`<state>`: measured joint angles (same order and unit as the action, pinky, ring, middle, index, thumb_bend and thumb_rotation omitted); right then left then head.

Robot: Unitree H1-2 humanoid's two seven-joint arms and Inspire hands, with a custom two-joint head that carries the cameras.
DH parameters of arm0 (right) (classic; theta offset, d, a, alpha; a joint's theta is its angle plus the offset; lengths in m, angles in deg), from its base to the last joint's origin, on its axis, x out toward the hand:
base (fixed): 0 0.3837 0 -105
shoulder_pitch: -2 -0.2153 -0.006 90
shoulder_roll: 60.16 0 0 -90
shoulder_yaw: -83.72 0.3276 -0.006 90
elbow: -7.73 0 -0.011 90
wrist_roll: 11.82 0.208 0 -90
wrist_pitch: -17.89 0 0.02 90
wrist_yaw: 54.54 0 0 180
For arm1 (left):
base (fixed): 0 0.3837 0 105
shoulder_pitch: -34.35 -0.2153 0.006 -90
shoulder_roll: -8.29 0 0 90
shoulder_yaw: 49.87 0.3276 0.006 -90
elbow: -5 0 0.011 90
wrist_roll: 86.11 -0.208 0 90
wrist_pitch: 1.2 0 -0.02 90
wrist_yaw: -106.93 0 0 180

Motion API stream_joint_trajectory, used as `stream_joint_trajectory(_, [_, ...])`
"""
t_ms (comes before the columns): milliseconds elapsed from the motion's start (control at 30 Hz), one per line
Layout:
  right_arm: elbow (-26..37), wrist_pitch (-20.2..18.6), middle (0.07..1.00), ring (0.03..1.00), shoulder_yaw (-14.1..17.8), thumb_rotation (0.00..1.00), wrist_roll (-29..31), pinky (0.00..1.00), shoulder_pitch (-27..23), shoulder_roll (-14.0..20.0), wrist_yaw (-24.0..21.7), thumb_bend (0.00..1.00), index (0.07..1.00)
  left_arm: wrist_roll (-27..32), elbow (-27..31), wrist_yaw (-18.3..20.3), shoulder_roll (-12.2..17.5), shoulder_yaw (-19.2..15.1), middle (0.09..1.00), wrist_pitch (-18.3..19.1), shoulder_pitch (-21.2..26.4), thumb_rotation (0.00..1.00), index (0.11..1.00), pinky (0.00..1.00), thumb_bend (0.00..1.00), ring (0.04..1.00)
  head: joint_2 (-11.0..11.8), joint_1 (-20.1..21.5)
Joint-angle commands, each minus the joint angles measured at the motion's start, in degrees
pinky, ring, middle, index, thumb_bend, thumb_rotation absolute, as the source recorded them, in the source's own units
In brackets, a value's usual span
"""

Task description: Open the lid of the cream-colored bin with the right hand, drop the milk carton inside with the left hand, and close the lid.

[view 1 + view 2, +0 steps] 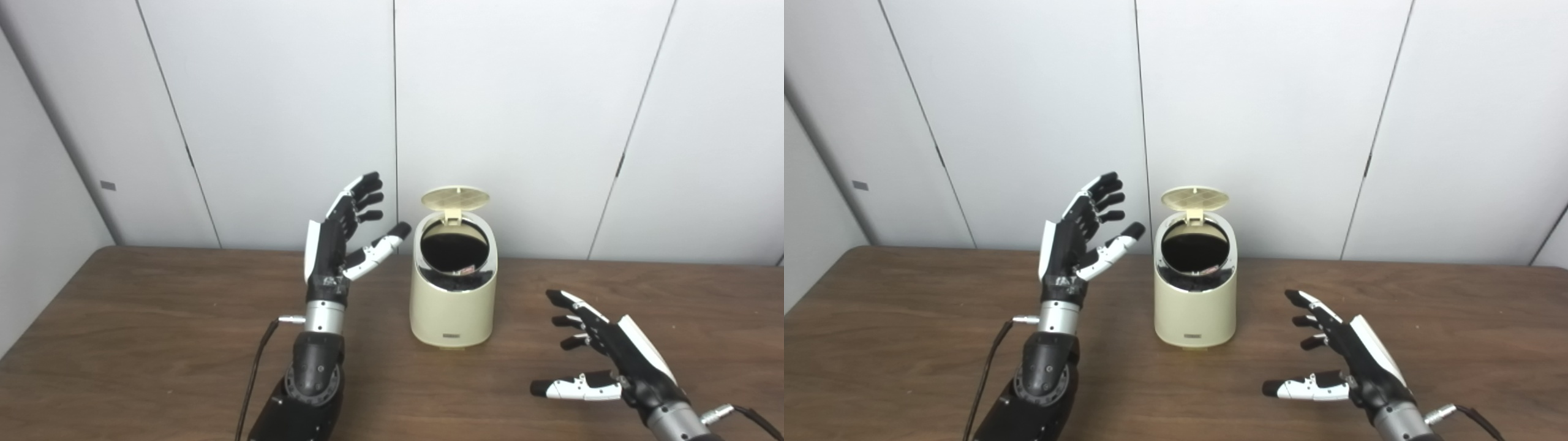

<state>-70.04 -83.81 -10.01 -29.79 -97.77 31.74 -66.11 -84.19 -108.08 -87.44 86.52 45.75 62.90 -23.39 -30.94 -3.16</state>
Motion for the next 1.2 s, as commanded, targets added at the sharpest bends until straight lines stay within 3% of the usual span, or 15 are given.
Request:
stream_joint_trajectory(0, [1.3, 1.6, 0.905, 0.828, 0.6, 0.2, 0.3, 0.68, -1.6, 0.8, 0.7, 0.77, 0.884, 0.7, 2.2, 2.4, -0.1, -1.2, 0.854, -0.9, 1.1, 0.34, 0.901, 0.71, 0.76, 0.812, 0.0, 0.0])
stream_joint_trajectory(100, [1.2, 1.8, 0.908, 0.829, 0.8, 0.19, 1.0, 0.66, -1.7, 0.8, 0.6, 0.77, 0.887, 3.5, 3.3, 6.7, 0.7, -2.4, 0.9, 0.4, 0.2, 0.39, 0.954, 0.73, 0.75, 0.84, 0.1, 0.0])
stream_joint_trajectory(233, [1.0, 2.2, 0.91, 0.824, 1.2, 0.17, 2.1, 0.62, -2.0, 0.7, 0.6, 0.77, 0.887, 9.2, 6.7, 12.5, 1.3, -3.9, 0.974, 6.5, -1.7, 0.38, 0.998, 0.76, 0.8, 0.895, 0.3, 0.1])
stream_joint_trajectory(367, [0.4, 3.1, 0.903, 0.825, 1.4, 0.18, 1.7, 0.71, -2.7, 0.7, 1.4, 0.79, 0.881, 7.6, 11.0, 14.0, 2.4, -4.5, 0.928, 13.2, -4.0, 0.39, 0.979, 0.72, 0.84, 0.859, 0.5, 0.0])
stream_joint_trajectory(500, [0.1, 4.5, 0.895, 0.808, 1.9, 0.2, 2.1, 0.69, -3.5, 0.4, 2.3, 0.78, 0.877, 4.7, 14.7, 14.3, 3.6, -4.6, 0.85, 17.9, -6.4, 0.39, 0.898, 0.64, 0.88, 0.795, 0.8, 0.2])
stream_joint_trajectory(633, [-0.8, 5.7, 0.895, 0.804, 1.8, 0.23, 1.4, 0.69, -4.8, 0.4, 3.2, 0.77, 0.88, 2.7, 16.4, 14.1, 3.9, -5.0, 0.807, 19.6, -8.3, 0.41, 0.855, 0.6, 0.89, 0.748, 1.0, 0.4])
stream_joint_trajectory(767, [-2.2, 6.4, 0.881, 0.789, 1.3, 0.27, 0.1, 0.63, -7.4, 0.3, 4.2, 0.79, 0.876, 0.9, 17.8, 13.7, 3.8, -5.5, 0.748, 21.4, -10.5, 0.33, 0.78, 0.55, 0.81, 0.686, 1.5, 0.5])
stream_joint_trajectory(967, [-2.8, 6.9, 0.879, 0.811, 1.2, 0.25, -0.2, 0.68, -10.9, -0.1, 4.8, 0.76, 0.865, 0.2, 16.9, 15.0, 3.5, -5.0, 0.733, 20.3, -14.3, 0.27, 0.754, 0.53, 0.73, 0.661, 2.6, 1.6])
stream_joint_trajectory(1167, [-3.8, 7.2, 0.87, 0.848, 0.7, 0.23, -0.9, 0.74, -16.0, -0.4, 4.9, 0.77, 0.85, 1.5, 15.1, 17.6, 2.6, -4.5, 0.753, 18.1, -18.2, 0.24, 0.77, 0.58, 0.68, 0.701, 3.3, 2.3])
